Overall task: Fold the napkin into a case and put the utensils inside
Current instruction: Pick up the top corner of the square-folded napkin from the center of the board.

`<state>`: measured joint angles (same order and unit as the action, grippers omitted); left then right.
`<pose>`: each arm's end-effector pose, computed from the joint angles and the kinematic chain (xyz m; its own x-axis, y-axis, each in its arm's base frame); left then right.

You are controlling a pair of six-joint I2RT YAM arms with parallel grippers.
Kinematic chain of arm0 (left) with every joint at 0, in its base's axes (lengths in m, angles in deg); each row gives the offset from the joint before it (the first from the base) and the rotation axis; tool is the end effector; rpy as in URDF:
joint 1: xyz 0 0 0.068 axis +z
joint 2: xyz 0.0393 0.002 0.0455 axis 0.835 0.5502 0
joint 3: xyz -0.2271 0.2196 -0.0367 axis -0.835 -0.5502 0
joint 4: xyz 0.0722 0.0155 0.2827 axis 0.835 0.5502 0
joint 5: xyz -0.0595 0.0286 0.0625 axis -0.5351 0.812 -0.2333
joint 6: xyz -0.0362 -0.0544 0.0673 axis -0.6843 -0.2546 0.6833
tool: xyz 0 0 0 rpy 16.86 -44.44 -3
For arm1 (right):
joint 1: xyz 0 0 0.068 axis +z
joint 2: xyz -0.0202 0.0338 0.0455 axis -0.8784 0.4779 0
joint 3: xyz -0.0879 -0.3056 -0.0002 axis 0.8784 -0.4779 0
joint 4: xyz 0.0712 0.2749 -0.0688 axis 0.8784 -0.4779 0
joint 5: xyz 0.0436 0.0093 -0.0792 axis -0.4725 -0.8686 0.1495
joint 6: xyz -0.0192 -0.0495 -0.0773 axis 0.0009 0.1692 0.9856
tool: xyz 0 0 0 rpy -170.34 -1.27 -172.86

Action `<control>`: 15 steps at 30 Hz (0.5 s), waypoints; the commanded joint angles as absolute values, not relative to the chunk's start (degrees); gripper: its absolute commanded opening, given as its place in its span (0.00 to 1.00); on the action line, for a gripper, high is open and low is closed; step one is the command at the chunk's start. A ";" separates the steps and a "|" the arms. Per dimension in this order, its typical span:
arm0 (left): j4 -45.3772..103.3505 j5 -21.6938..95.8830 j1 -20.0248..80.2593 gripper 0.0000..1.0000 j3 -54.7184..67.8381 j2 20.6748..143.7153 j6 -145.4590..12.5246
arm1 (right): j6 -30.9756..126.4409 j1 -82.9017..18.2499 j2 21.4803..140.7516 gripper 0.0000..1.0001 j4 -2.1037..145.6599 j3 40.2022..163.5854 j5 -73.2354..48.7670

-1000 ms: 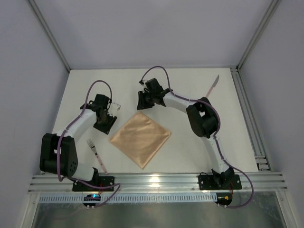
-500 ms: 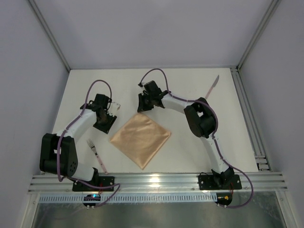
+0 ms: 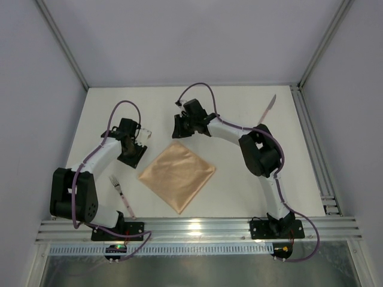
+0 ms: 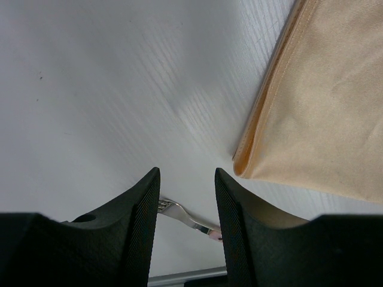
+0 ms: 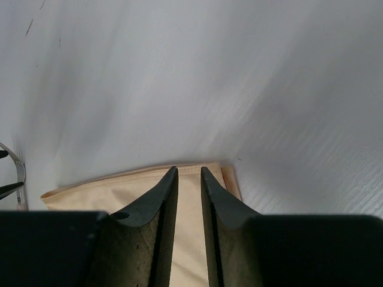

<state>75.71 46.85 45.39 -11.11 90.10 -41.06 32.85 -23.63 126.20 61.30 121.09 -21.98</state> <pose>0.2958 -0.0564 0.1887 -0.8681 0.4159 -0.2710 0.4066 0.9089 0.0925 0.4472 0.3792 0.1668 -0.7758 -0.1555 -0.6115 -0.5087 0.7276 0.4602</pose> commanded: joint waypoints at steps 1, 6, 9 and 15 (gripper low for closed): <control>75.39 46.85 45.54 0.44 -10.77 88.62 -41.70 | 32.22 -23.13 122.73 0.26 63.76 119.95 -22.52; 75.39 46.76 45.54 0.44 -10.77 88.44 -41.79 | 33.10 -23.13 124.31 0.32 62.62 120.74 -20.94; 75.48 46.76 45.46 0.44 -10.77 88.44 -41.70 | 33.63 -23.13 125.72 0.37 60.95 122.06 -20.50; 75.56 46.50 45.54 0.44 -10.77 88.53 -41.70 | 32.93 -23.13 127.12 0.36 60.86 121.36 -21.55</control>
<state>75.73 46.83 45.39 -11.11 90.10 -41.06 33.03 -23.61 126.34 60.67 120.23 -21.43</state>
